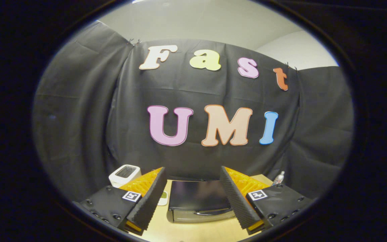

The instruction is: Open the toaster oven, put the food inside, and close the toaster oven door.

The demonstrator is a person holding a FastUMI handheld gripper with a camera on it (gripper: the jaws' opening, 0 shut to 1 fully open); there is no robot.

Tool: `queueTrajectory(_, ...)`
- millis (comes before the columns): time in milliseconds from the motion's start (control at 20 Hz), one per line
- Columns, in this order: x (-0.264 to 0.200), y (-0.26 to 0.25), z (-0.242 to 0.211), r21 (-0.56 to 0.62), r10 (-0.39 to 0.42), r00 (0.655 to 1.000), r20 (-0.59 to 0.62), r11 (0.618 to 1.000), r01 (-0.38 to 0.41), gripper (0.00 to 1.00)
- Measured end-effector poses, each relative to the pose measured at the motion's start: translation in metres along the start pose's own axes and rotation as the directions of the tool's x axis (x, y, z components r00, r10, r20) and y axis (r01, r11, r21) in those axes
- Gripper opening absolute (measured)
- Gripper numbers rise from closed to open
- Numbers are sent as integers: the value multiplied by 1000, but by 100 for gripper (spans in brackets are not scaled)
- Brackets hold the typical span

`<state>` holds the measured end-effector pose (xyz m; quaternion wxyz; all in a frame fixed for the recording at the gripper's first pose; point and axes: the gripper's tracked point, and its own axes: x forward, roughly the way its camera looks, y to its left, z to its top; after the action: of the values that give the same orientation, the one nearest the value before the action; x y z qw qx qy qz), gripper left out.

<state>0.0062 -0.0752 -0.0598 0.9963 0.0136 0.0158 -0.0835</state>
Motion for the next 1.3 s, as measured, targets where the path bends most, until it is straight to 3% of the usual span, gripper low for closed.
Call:
queueTrajectory(750,45,-51,-98,-10,-74,995,-62,997,74,99)
queueTrajectory(1300,77,-70,-215,-4,-111,984,-143,994,111,100)
